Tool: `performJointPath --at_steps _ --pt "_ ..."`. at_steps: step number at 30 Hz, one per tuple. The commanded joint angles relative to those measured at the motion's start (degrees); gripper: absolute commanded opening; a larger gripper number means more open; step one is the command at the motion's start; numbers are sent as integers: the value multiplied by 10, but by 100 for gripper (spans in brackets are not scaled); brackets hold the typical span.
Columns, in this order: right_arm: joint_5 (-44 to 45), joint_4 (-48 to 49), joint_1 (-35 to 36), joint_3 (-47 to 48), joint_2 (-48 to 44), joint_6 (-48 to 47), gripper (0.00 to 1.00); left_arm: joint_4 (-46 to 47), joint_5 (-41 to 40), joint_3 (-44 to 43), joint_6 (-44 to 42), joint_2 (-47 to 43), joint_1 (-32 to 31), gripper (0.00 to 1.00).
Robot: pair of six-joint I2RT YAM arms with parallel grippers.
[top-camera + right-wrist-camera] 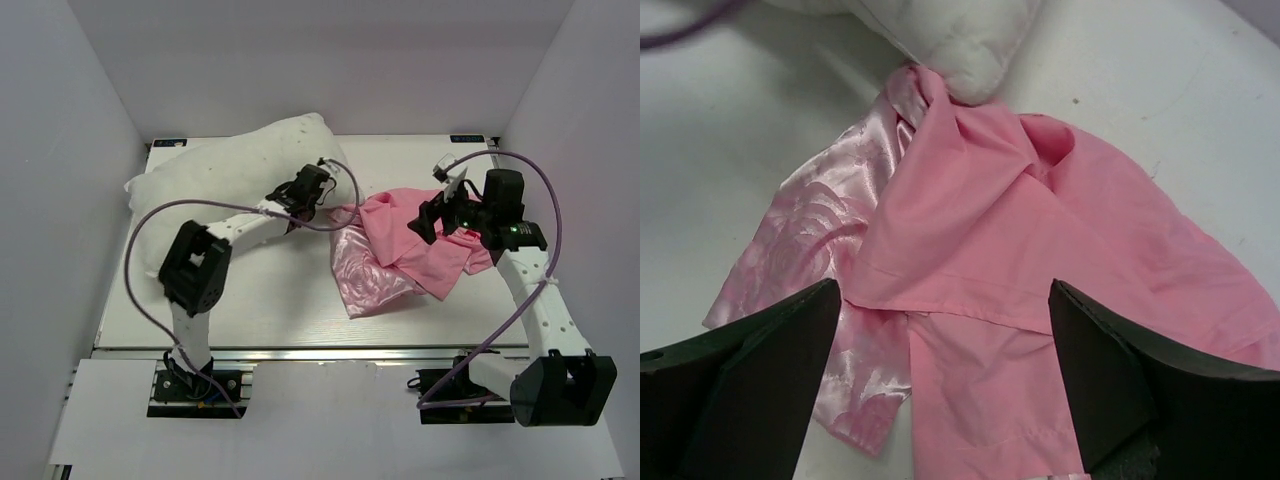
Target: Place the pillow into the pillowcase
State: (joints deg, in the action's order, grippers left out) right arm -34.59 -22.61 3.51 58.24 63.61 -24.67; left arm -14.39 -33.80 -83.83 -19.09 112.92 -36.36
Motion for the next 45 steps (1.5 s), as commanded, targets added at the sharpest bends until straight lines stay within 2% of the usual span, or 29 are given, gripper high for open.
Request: performJointPath --at_steps 1,3,6,9,12,15,19,24,27,29,30,31,32,39,42,45 --pt "-43 1 7 10 42 -6 89 -31 -31 61 55 -160 15 0" --pt "-11 -9 25 16 69 40 89 -47 -29 102 83 -238 16 0" --pt "103 10 94 22 118 109 89 -98 -23 122 131 -308 15 0" --pt "101 33 125 17 128 128 89 -135 -32 158 177 -362 16 0" --pt "126 41 167 3 138 129 89 -156 -52 196 208 -401 16 0" --pt "140 35 194 -5 150 124 89 -189 -53 194 244 -416 16 0" --pt "230 49 211 -25 175 125 89 -223 -34 213 282 -463 16 0" --pt "236 49 221 -29 213 121 89 -228 -16 245 320 -506 16 0" --pt "269 78 237 -50 219 115 88 -235 -14 251 335 -515 16 0" --pt "289 85 238 -53 228 117 73 -234 -12 254 341 -516 15 0" --pt "297 85 237 -49 237 118 62 -232 -10 255 343 -515 15 0" --pt "318 79 235 -29 239 119 19 -229 -7 255 345 -514 16 0" --pt "329 70 230 -16 239 122 0 -227 -7 256 347 -514 16 0" --pt "330 75 129 115 183 96 0 -210 -1 265 356 -510 15 0" --pt "329 87 106 187 205 95 0 -200 2 269 354 -508 16 0" --pt "373 149 101 224 242 85 0 -194 4 268 349 -500 15 0"
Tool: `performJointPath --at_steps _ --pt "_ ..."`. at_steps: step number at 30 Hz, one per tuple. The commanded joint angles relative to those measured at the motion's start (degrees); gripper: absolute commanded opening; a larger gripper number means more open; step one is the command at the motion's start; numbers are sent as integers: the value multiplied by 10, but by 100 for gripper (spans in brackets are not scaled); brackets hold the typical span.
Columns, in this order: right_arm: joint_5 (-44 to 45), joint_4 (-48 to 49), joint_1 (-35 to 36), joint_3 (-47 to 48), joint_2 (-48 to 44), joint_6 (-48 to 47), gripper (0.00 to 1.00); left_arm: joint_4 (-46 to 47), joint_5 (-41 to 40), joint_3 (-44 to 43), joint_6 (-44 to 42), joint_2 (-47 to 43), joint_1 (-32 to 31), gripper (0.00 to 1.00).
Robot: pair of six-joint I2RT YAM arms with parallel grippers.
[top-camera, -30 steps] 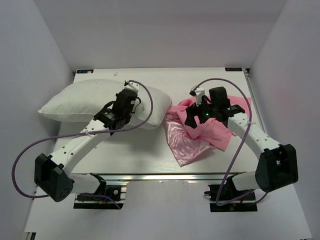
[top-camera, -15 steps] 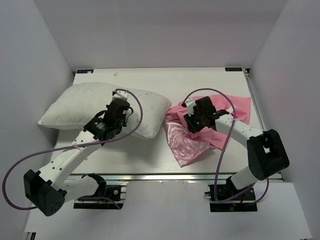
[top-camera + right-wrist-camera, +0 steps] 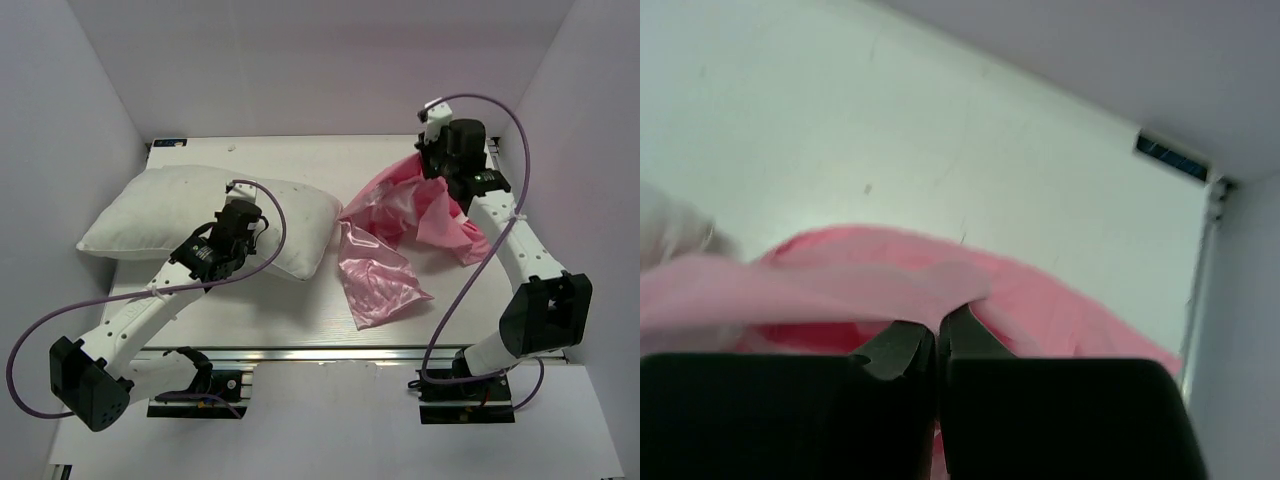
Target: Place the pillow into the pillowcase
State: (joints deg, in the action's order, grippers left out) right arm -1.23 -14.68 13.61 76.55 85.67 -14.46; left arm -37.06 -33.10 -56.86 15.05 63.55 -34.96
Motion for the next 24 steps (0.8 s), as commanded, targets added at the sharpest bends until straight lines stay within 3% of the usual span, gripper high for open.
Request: performJointPath --at_steps 1,5,6,10,12,15,16,19,20,23,24 --pt "52 110 -1 49 51 -23 0 34 -2 -2 4 -4 2 0" --pt "149 155 -4 153 169 -20 0 37 -3 -3 2 -1 2 0" --pt "175 149 -8 222 198 -15 0 36 -5 -4 2 -2 1 0" --pt "169 92 -22 384 316 -9 0 35 -6 -1 9 -7 2 0" --pt "163 101 -22 416 360 -38 0 35 -4 2 13 -8 2 0" --pt "180 131 -19 460 401 -86 26 33 -4 2 16 -9 2 0" --pt "187 134 -19 474 410 -94 44 31 -6 2 15 -7 1 0" --pt "157 93 -28 505 402 -88 69 22 -14 -8 12 -8 2 0" --pt "121 78 -38 470 356 -82 74 19 -22 -11 12 -9 2 0" --pt "-126 47 -59 349 207 -126 85 20 -26 -12 12 -18 2 0" --pt "-254 34 -63 263 167 -150 87 21 -26 -12 13 -20 2 0"
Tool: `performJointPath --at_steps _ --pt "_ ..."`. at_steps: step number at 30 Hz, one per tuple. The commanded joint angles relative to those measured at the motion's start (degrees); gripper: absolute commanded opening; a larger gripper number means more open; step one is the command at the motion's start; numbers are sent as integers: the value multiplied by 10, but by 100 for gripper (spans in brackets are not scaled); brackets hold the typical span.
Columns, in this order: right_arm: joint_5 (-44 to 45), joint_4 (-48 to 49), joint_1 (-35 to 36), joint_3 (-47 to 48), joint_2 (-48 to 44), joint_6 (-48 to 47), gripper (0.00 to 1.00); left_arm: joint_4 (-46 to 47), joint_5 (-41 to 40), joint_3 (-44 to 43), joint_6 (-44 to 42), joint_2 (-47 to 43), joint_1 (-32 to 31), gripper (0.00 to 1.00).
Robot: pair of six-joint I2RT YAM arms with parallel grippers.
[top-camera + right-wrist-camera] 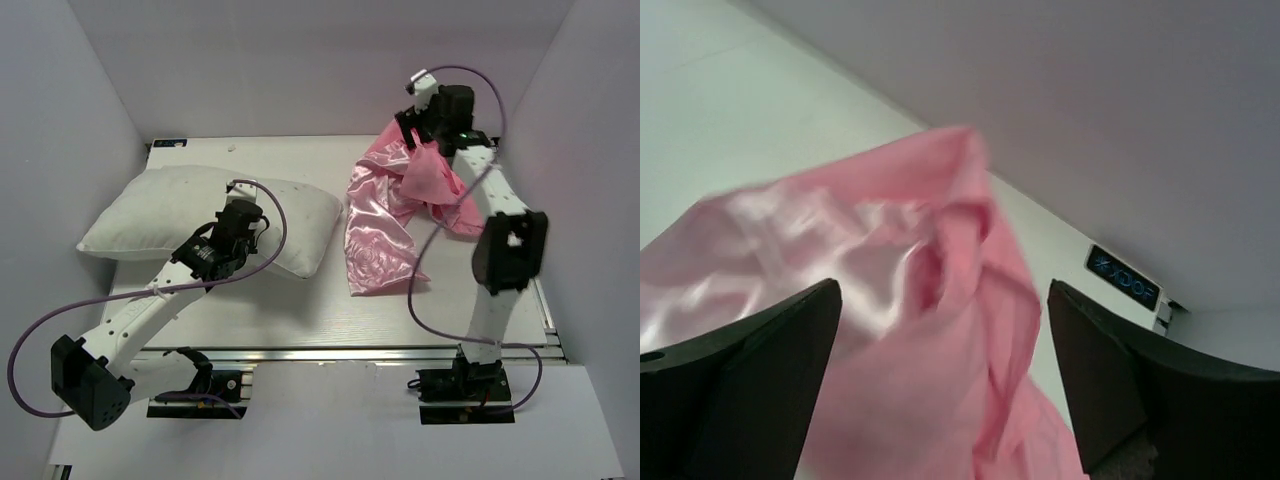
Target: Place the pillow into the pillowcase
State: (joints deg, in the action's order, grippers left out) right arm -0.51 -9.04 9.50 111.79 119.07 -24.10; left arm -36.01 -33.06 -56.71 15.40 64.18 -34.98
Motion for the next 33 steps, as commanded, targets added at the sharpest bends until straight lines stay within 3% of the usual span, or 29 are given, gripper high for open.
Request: performJointPath --at_steps 1,3,4,8,10,13,16,26,33 --pt "-324 -41 -25 -128 -202 -114 89 10 -27 -15 12 -29 2 0" --pt "-463 -188 -26 -203 -283 -219 89 10 -25 -16 17 -31 3 0" --pt "-494 -311 -21 -223 -319 -325 89 10 -26 -18 18 -33 3 0" --pt "-496 -452 14 -358 -399 -445 89 4 -29 -29 21 -40 4 0" --pt "-448 -407 42 -474 -472 -419 89 2 -32 -35 18 -43 4 0" --pt "-326 -250 121 -618 -571 -339 89 1 -35 -40 15 -47 4 0" --pt "-224 -153 176 -696 -608 -315 89 -4 -34 -46 15 -46 3 0" --pt "-64 -9 213 -729 -524 -306 89 -6 -18 -29 56 -79 4 0" --pt "-103 -84 214 -686 -501 -332 89 -32 -31 -40 60 -97 4 0"
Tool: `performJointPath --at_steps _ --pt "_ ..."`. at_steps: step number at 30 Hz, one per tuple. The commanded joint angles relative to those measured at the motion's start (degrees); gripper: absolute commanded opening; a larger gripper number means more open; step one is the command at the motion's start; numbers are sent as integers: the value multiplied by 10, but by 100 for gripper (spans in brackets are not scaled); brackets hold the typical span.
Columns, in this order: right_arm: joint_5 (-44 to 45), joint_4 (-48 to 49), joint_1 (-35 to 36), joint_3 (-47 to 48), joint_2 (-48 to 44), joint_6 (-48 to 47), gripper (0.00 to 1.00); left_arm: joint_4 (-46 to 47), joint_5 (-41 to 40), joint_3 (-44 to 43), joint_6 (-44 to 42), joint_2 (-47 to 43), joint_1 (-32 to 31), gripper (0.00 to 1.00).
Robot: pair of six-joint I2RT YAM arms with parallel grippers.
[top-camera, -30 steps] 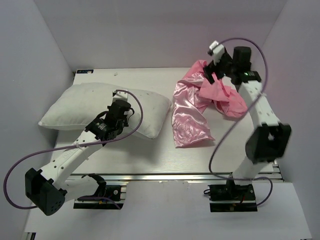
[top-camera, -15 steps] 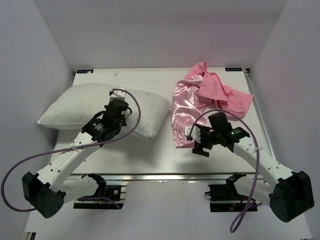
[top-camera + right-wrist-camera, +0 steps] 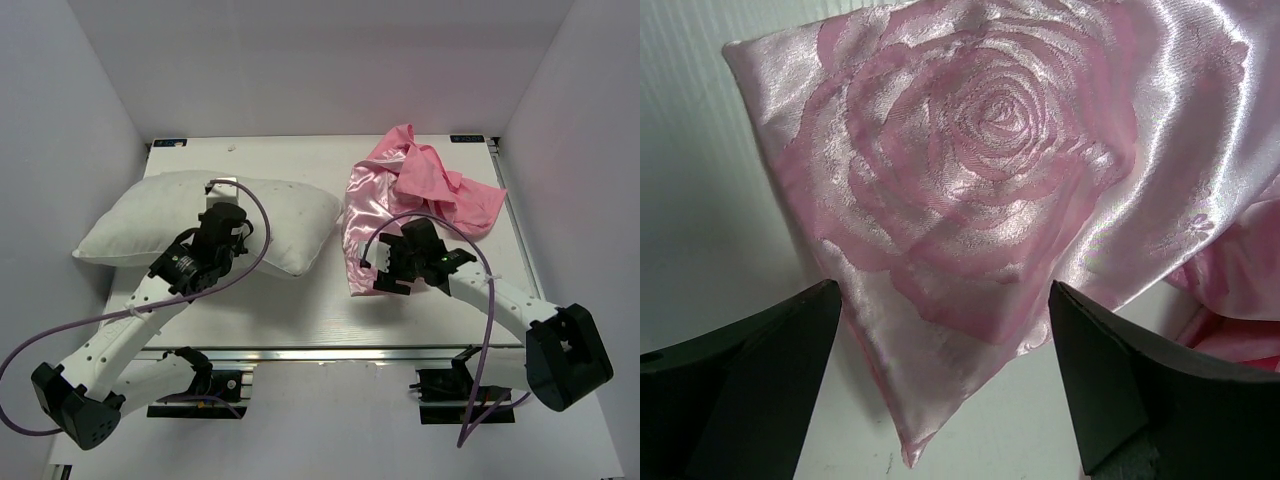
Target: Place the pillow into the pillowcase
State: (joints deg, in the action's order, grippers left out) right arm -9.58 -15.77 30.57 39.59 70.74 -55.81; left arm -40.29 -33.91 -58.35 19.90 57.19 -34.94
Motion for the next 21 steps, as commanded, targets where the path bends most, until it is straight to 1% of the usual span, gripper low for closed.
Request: performJointPath --at_steps 1,3,4,5,6,8,11,14,17,21 --pt "-18 -26 4 42 -24 -18 89 9 -25 -25 15 -29 3 0" --pt "-42 -64 4 64 -45 -25 89 6 -26 -24 15 -34 3 0" --pt "-67 -111 4 83 -57 -47 90 6 -25 -22 16 -36 3 0" --pt "-77 -111 4 83 -57 -58 90 7 -25 -22 16 -37 3 0" --pt "-82 -140 4 87 -68 -61 89 7 -22 -21 18 -37 3 0" --pt "-82 -145 4 72 -78 -64 89 8 -20 -19 19 -37 3 0" --pt "-46 -117 4 23 -83 -76 89 7 -23 -18 17 -37 3 0" --pt "1 -67 4 -14 -60 -83 89 11 -22 -22 13 -36 3 0" --pt "46 -25 4 -14 -20 -76 89 8 -22 -26 9 -34 3 0" --pt "80 24 4 0 41 -62 88 10 -21 -25 15 -37 3 0"
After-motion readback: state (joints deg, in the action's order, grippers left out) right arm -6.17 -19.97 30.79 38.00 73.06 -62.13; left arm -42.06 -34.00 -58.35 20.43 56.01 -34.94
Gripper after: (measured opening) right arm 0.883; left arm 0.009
